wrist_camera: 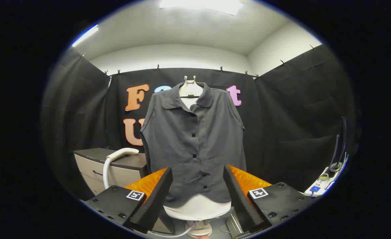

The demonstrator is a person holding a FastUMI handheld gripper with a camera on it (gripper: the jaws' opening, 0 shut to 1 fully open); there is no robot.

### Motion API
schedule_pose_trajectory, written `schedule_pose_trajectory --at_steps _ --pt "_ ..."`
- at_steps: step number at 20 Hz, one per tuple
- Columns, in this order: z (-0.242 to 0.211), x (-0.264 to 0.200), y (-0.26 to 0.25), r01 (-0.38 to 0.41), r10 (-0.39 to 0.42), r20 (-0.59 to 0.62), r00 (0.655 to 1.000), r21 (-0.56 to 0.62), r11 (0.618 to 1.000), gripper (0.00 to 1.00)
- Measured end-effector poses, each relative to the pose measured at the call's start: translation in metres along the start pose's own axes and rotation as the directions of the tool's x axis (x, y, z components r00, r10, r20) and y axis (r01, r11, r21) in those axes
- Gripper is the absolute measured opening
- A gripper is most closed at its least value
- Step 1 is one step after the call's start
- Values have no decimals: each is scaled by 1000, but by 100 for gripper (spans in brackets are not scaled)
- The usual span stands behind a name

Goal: Iron the clothes twice with a garment steamer, once on the left side and once on the right side.

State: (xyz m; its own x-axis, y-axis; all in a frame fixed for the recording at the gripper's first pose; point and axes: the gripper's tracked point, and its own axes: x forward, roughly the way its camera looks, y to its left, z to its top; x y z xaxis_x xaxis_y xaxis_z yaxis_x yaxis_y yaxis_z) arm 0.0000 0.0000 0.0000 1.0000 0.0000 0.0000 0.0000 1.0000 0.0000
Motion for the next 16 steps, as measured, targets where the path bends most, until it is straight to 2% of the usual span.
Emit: schedule_pose_trajectory --at_steps 6,16 --pt "3 -2 -7 24 -24 1 1000 -10 1000 98" --pt "4 -11 -5 20 -20 -2 1000 -5 1000 98"
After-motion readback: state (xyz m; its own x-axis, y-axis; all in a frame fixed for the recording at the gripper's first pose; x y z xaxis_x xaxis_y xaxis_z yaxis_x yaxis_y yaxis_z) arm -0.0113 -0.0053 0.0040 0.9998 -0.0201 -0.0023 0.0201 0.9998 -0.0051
